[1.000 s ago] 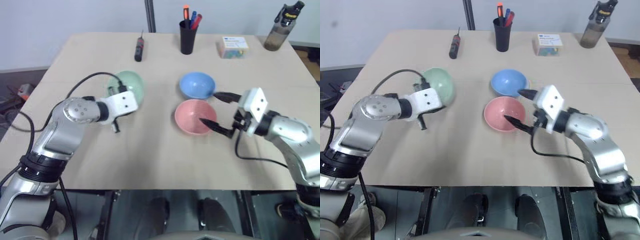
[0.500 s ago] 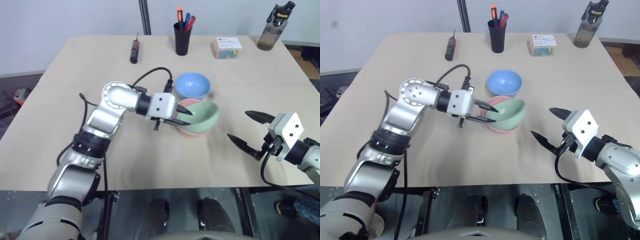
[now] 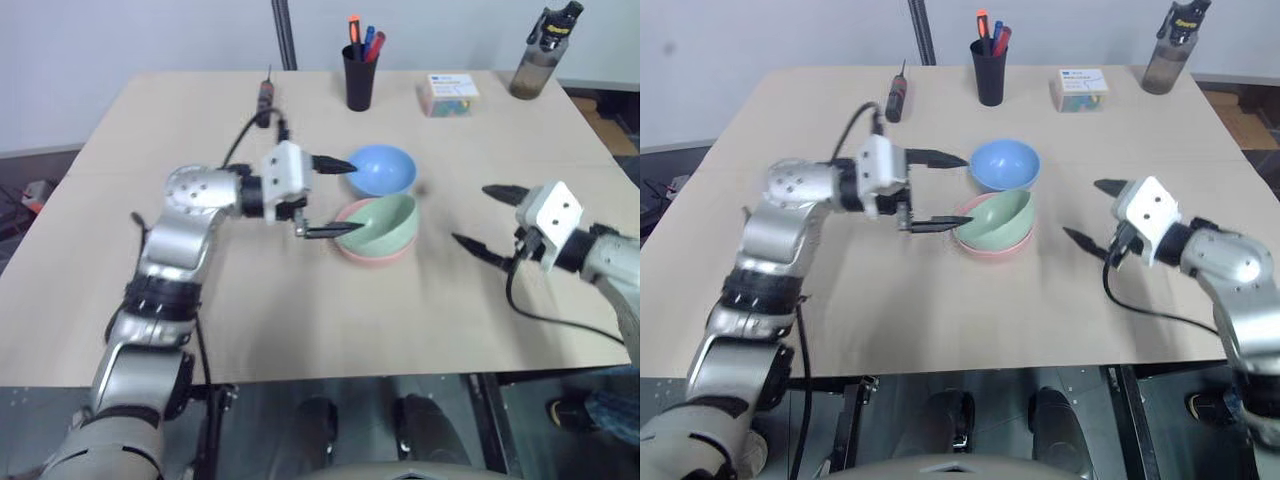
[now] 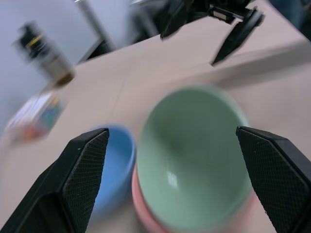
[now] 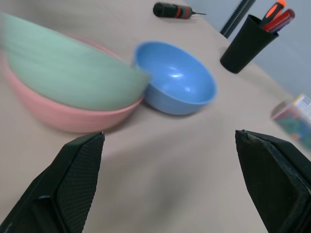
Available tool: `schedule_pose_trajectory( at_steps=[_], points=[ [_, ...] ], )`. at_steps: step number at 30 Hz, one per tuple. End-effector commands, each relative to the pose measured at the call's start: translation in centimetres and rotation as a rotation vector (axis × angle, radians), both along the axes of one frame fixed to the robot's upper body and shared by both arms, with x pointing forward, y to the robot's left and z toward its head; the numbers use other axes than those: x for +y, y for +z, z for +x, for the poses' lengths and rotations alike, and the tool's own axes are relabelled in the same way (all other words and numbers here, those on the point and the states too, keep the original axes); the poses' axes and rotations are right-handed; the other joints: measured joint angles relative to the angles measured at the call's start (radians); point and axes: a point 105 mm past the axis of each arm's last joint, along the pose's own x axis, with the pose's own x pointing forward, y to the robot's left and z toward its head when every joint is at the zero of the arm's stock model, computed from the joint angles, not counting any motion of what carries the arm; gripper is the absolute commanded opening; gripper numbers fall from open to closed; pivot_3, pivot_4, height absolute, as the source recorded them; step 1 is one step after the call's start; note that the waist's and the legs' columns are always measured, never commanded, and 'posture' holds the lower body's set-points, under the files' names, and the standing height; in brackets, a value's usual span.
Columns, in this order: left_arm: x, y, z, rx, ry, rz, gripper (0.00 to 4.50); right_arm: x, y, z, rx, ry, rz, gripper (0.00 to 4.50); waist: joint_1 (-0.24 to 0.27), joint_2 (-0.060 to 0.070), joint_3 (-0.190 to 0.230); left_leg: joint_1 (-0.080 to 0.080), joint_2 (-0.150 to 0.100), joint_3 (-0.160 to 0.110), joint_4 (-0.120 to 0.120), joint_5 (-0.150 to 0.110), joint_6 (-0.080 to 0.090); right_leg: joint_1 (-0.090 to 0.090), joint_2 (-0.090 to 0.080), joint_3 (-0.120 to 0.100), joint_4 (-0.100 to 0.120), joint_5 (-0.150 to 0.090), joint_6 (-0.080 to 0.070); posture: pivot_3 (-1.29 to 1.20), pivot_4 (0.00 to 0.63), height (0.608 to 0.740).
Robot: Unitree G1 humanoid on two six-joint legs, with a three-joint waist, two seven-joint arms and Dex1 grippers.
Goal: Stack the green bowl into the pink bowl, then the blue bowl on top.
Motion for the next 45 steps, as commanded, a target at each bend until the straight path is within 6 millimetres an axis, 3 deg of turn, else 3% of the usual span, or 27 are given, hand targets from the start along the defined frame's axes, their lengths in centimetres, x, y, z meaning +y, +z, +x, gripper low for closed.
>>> schedule_pose_trajectory(
  at_steps=[1,5,10,16,19,26,27,29,36,37,40,45],
  points=[
    [0.8,2.1,-1.8,-0.025,0.017,-0.079,4.45,0.0,0.4,1.6,-0.049,0.041,-0.053,4.5,0.008,0.0,0.0,-0.001,0.0,-0.001,0.0,0.0,0.0,0.0,0.0,-0.001,0.0,0.0,0.0,0.0,0.15,0.74],
    [2.9,1.1,-3.6,0.035,0.129,-0.144,4.45,1.2,1.1,4.8,-0.065,0.088,-0.045,4.5,-0.004,0.0,0.0,0.0,0.0,0.001,0.0,0.0,0.0,-0.001,-0.001,0.002,0.0,0.0,0.0,0.0,0.15,0.74],
    [4.3,0.3,-5.6,0.09,0.195,-0.156,4.45,3.5,0.6,6.2,-0.1,0.185,-0.133,4.5,-0.003,0.0,0.0,-0.001,0.001,0.0,-0.001,0.0,-0.001,-0.002,0.0,0.0,0.0,0.0,0.0,0.0,0.15,0.74],
    [6.5,-0.1,-7.9,0.22,0.212,-0.221,4.45,6.2,-1.4,7.3,-0.129,0.273,-0.302,4.5,-0.003,0.001,0.0,-0.001,0.001,0.0,-0.002,0.0,-0.001,-0.002,-0.001,0.0,-0.001,0.0,0.0,0.0,0.15,0.74],
    [7.2,-0.2,-8.0,0.221,0.245,-0.221,4.45,7.4,-2.2,7.8,-0.146,0.289,-0.371,4.5,-0.006,0.001,0.0,0.001,0.001,0.001,-0.004,0.001,-0.002,-0.002,-0.001,0.001,-0.001,0.0,-0.001,0.0,0.15,0.74],
    [6.8,-0.5,-8.1,0.212,0.259,-0.234,4.45,9.3,-2.6,9.4,-0.23,0.225,-0.468,4.5,-0.005,0.001,0.0,0.001,0.0,0.0,-0.006,0.002,-0.003,-0.002,-0.001,0.001,-0.001,0.0,-0.001,0.0,0.15,0.74],
    [6.8,-0.5,-8.1,0.211,0.261,-0.234,4.5,9.4,-2.6,9.5,-0.242,0.221,-0.483,3.92,-0.005,0.001,0.0,0.001,0.0,0.0,-0.006,0.002,-0.003,-0.003,-0.001,0.001,-0.001,0.0,-0.001,0.0,0.15,0.74],
    [6.8,-0.4,-8.2,0.209,0.267,-0.238,4.5,9.7,-2.8,9.6,-0.253,0.224,-0.51,3.39,-0.006,0.001,0.0,0.001,0.0,0.0,-0.006,0.002,-0.004,-0.003,-0.001,0.001,-0.001,0.0,-0.001,0.0,0.15,0.74],
    [6.8,-0.8,-8.4,0.196,0.293,-0.239,4.5,9.6,-3.4,9.6,-0.255,0.232,-0.551,0.44,-0.007,0.001,0.001,0.002,0.0,0.001,-0.007,0.002,-0.004,-0.003,-0.001,0.001,-0.001,0.0,-0.001,0.0,0.15,0.74],
    [6.8,-0.8,-8.3,0.195,0.294,-0.24,4.5,9.5,-3.3,9.6,-0.263,0.231,-0.559,0.18,-0.007,0.001,0.001,0.002,0.0,0.001,-0.007,0.002,-0.004,-0.003,-0.001,0.001,-0.001,0.0,-0.001,0.0,0.15,0.74],
    [6.7,-1.0,-8.1,0.192,0.298,-0.245,4.5,9.0,-2.4,9.6,-0.285,0.236,-0.566,0.07,-0.007,0.001,0.001,0.001,0.0,0.001,-0.007,0.002,-0.004,-0.003,-0.001,0.001,-0.001,0.0,-0.001,0.0,0.15,0.74],
    [6.7,-1.2,-7.4,0.182,0.315,-0.251,4.5,7.9,1.5,8.5,-0.245,0.307,-0.427,0.07,-0.005,0.002,0.001,0.001,0.0,0.001,-0.007,0.002,-0.004,-0.003,-0.001,0.001,-0.002,0.0,-0.001,0.0,0.15,0.74]
  ],
)
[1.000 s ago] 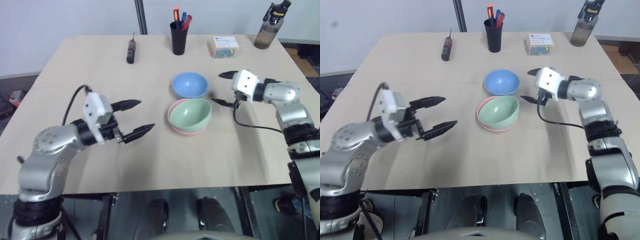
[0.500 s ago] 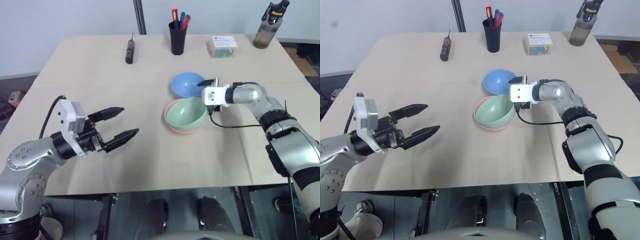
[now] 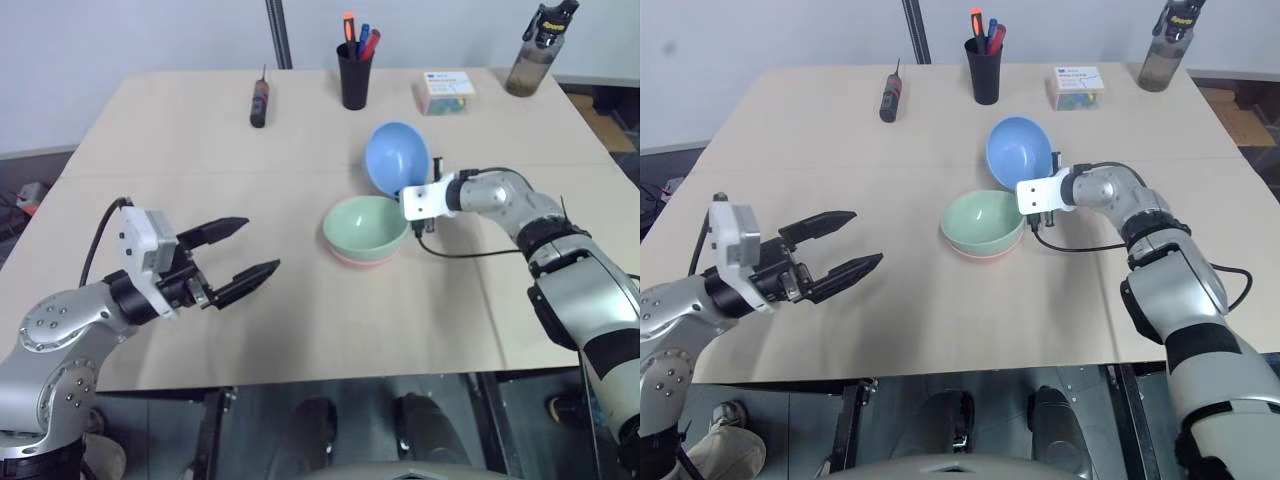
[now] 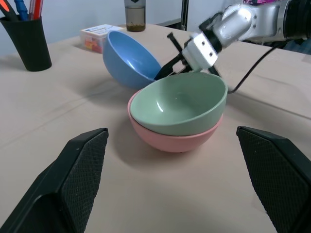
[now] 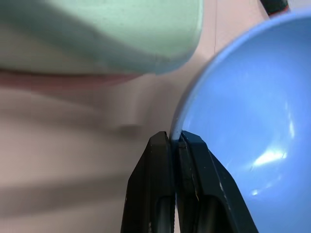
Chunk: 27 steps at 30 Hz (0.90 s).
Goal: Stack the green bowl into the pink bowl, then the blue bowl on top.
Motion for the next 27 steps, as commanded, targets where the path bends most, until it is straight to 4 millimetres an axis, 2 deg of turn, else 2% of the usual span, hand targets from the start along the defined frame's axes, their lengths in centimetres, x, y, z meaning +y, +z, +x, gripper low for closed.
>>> schedule_pose_trajectory(
  at_steps=[1,4,6,9,12,14,15,17,19,21,24,27],
  points=[
    [-0.2,0.8,0.3,-0.057,0.004,0.011,4.5,-0.2,6.2,-0.9,-0.02,0.097,0.137,0.07,0.0,0.0,0.0,0.0,0.0,0.0,0.0,0.0,0.0,0.0,0.0,0.0,0.0,0.0,0.0,0.0,0.15,0.74],
    [-0.1,0.5,0.7,-0.054,0.006,0.016,4.5,-0.2,8.6,-2.8,0.077,0.193,0.22,0.07,-0.001,0.001,0.001,0.0,0.001,0.0,0.0,0.0,0.0,0.0,0.0,0.0,0.0,0.0,0.0,0.0,0.15,0.74],
    [-0.1,0.4,1.0,-0.054,0.005,0.021,4.5,0.1,9.5,-4.5,0.144,0.251,0.249,0.07,0.0,0.001,0.001,0.0,0.001,0.0,0.0,0.0,0.0,0.0,0.0,0.0,0.0,0.0,0.0,0.0,0.15,0.74],
    [-0.4,0.4,1.3,-0.056,-0.014,0.027,4.5,1.1,9.5,-7.0,0.253,0.289,0.257,0.07,0.005,0.001,0.001,0.0,0.002,-0.001,-0.001,0.0,0.0,0.0,0.0,-0.001,0.0,0.0,0.0,0.0,0.15,0.74],
    [-0.5,0.6,1.4,-0.059,-0.03,0.034,4.5,2.6,8.3,-9.0,0.325,0.302,0.249,0.07,0.01,0.001,0.001,-0.002,0.001,-0.002,0.0,0.0,0.0,-0.001,-0.001,-0.002,0.0,0.0,0.0,0.0,0.15,0.74],
    [-0.5,0.7,1.4,-0.06,-0.034,0.041,4.5,3.4,6.9,-9.6,0.357,0.292,0.236,0.73,0.009,0.001,0.001,-0.002,0.0,-0.002,0.0,0.0,0.0,-0.001,-0.003,-0.002,0.0,0.0,0.0,0.0,0.15,0.74],
    [-0.5,0.8,1.4,-0.06,-0.035,0.047,4.5,3.5,6.1,-9.9,0.374,0.286,0.221,0.86,0.009,0.001,0.001,-0.002,0.0,-0.002,0.0,0.0,0.001,-0.001,-0.003,-0.002,0.0,0.0,0.0,0.0,0.15,0.74],
    [-0.3,0.9,1.4,-0.06,-0.032,0.051,4.5,3.6,5.3,-10.7,0.428,0.279,0.224,1.63,0.011,0.001,0.0,-0.002,0.0,-0.002,0.0,0.0,0.0,-0.001,-0.003,-0.002,0.0,0.0,0.0,0.0,0.15,0.74],
    [-0.2,1.0,1.4,-0.062,-0.023,0.059,4.5,3.5,5.2,-11.2,0.448,0.27,0.236,2.52,0.012,0.001,0.0,-0.003,0.0,-0.002,0.0,0.0,0.0,-0.001,-0.003,-0.002,0.0,0.0,0.0,0.0,0.15,0.74],
    [-0.1,0.8,1.2,-0.059,-0.02,0.078,4.5,2.9,5.5,-11.4,0.441,0.241,0.26,2.98,0.013,0.001,0.0,-0.003,-0.001,-0.002,0.0,0.0,0.0,-0.002,-0.003,-0.002,0.0,0.0,0.0,0.0,0.15,0.74],
    [0.1,0.4,1.4,-0.075,0.001,0.12,4.5,1.7,6.2,-11.9,0.439,0.196,0.304,4.34,0.014,0.001,0.0,-0.003,-0.001,-0.003,0.0,0.0,0.001,-0.002,-0.003,-0.003,0.0,0.0,0.0,0.0,0.15,0.74],
    [0.3,0.2,1.6,-0.086,0.024,0.12,4.5,0.2,6.8,-12.5,0.425,0.141,0.357,4.44,0.019,0.001,0.0,-0.003,-0.001,-0.003,0.0,0.0,0.001,-0.001,-0.003,-0.003,0.0,0.0,0.0,0.0,0.15,0.74]
  ],
)
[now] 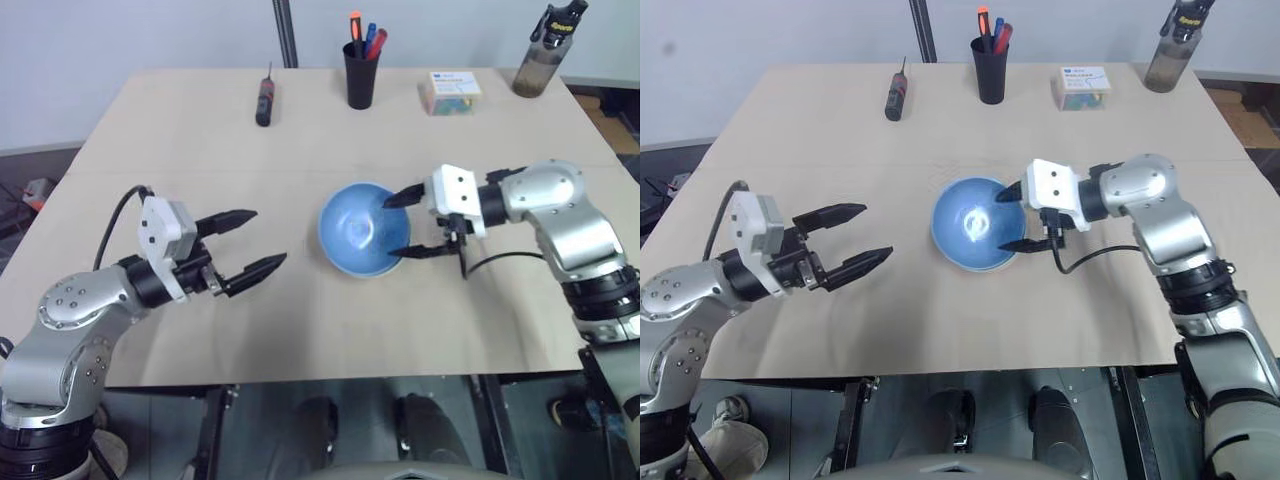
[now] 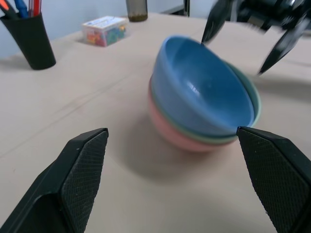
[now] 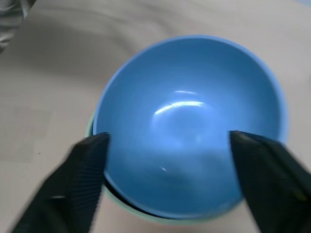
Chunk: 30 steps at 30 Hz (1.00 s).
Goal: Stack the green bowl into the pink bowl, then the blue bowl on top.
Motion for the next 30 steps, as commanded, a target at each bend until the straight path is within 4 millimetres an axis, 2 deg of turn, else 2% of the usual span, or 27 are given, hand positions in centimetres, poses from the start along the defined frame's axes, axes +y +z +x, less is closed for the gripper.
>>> schedule_pose_trajectory(
  at_steps=[1,6,9,12,19,30],
  points=[
    [0.2,0.6,0.1,-0.054,0.023,-0.011,4.5,-1.4,2.2,-0.9,-0.056,-0.071,0.085,4.44,0.008,0.0,0.0,0.0,0.0,0.0,0.0,0.0,0.0,0.0,0.0,0.0,0.0,0.0,0.0,0.0,0.15,0.74],
    [1.3,0.1,-0.2,-0.036,0.023,0.002,4.5,-5.0,2.7,-2.0,-0.043,-0.282,0.188,4.44,0.016,0.0,0.0,0.0,0.0,0.0,0.0,0.0,0.0,0.0,0.0,0.0,0.0,0.0,0.0,0.0,0.15,0.74],
    [2.7,-0.2,-0.8,0.021,0.036,0.025,4.5,-8.4,2.1,-3.8,0.002,-0.431,0.193,4.44,0.023,0.0,0.0,-0.001,0.0,0.0,0.0,-0.001,0.001,0.0,-0.001,0.0,-0.001,0.0,0.0,0.0,0.15,0.74],
    [3.6,-0.4,-1.1,0.043,0.043,0.05,4.5,-10.2,1.5,-5.1,0.024,-0.512,0.173,4.44,0.025,0.0,0.0,0.0,-0.001,0.001,0.0,-0.001,0.002,0.001,-0.001,0.0,-0.001,0.0,0.0,0.0,0.15,0.74],
    [3.5,-0.3,-1.1,0.07,0.001,0.05,4.5,-10.6,1.3,-6.0,0.035,-0.545,0.204,4.44,0.015,0.0,0.0,0.014,0.001,0.003,-0.002,-0.004,0.007,0.014,0.0,0.001,-0.001,0.0,0.0,0.0,0.15,0.74],
    [3.1,-0.5,-1.1,0.089,-0.026,0.049,4.5,-9.7,1.3,-5.9,0.047,-0.52,0.218,4.44,0.016,0.0,0.0,0.015,0.001,0.003,-0.002,-0.004,0.007,0.015,0.0,0.001,-0.002,0.0,0.0,0.0,0.15,0.74]
  ],
)
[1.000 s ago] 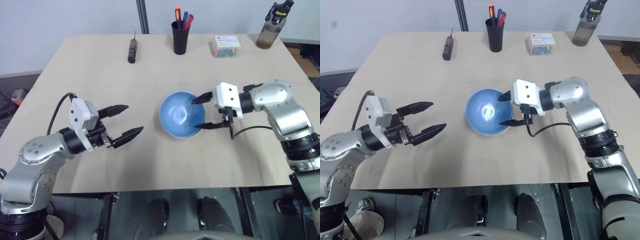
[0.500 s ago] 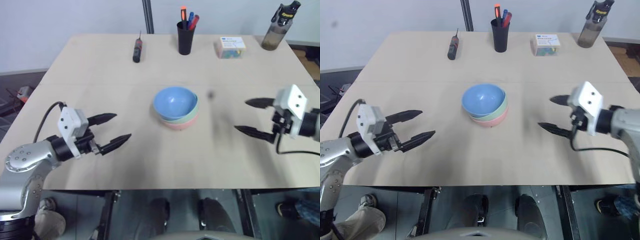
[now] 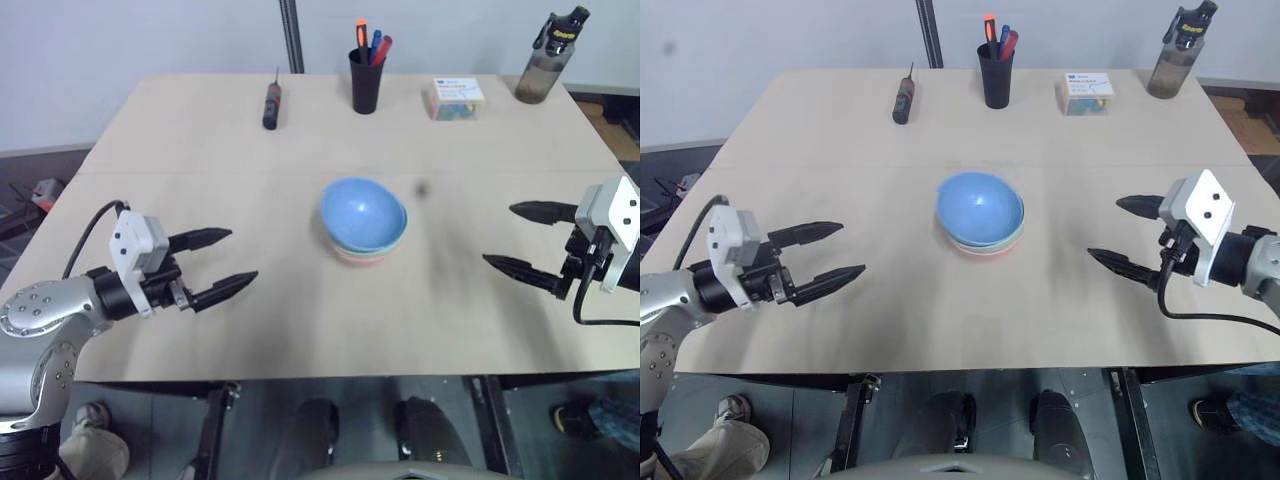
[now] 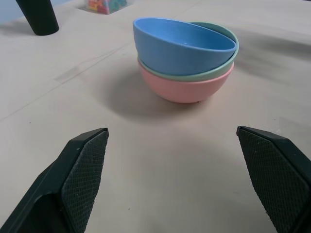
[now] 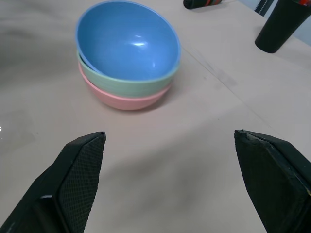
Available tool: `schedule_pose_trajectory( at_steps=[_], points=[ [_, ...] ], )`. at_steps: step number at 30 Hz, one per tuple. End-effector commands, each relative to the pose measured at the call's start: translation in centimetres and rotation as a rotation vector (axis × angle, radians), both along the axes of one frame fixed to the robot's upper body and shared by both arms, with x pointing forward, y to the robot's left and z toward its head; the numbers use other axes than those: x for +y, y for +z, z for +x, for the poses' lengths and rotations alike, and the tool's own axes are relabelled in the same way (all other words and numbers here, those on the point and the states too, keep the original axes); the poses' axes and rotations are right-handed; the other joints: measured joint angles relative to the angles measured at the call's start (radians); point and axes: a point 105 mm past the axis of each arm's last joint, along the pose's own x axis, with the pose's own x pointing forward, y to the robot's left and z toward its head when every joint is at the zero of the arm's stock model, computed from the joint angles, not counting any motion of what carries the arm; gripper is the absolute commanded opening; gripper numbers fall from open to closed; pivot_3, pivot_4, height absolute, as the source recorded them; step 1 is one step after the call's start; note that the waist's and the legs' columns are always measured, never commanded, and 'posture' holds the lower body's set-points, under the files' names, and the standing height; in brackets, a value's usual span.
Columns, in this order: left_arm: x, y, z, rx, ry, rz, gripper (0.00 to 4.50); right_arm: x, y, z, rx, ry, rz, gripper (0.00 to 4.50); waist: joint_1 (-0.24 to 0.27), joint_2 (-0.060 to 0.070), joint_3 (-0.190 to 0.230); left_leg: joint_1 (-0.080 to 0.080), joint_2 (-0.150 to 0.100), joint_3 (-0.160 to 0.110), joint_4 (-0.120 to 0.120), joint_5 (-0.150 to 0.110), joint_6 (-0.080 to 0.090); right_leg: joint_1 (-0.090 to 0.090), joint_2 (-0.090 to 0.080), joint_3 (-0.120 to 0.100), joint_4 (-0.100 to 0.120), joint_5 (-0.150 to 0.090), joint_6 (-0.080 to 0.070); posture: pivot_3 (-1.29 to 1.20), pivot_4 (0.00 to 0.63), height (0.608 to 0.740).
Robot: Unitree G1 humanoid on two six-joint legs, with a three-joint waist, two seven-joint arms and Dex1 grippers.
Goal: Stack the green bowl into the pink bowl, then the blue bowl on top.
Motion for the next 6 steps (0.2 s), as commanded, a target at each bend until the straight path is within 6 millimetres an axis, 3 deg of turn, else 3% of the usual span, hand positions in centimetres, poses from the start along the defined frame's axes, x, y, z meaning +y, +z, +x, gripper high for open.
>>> schedule_pose_trajectory(
  at_steps=[1,6],
  points=[
    [-0.25,0.79,-0.35,-0.024,-0.023,0.004,4.5,0.53,1.06,-0.39,-0.047,0.023,-0.019,4.44,0.0,0.0,0.0,0.0,0.0,0.0,0.0,0.0,0.0,0.0,0.0,0.0,0.0,0.0,0.0,0.0,0.15,0.74],
    [-0.08,0.62,-0.46,-0.014,-0.024,0.011,4.5,0.53,1.11,-0.47,-0.043,0.026,-0.02,4.44,0.0,0.0,0.0,0.0,0.0,0.0,0.0,0.0,0.0,0.0,0.0,0.0,0.0,0.0,0.0,0.0,0.15,0.74]
  ],
)
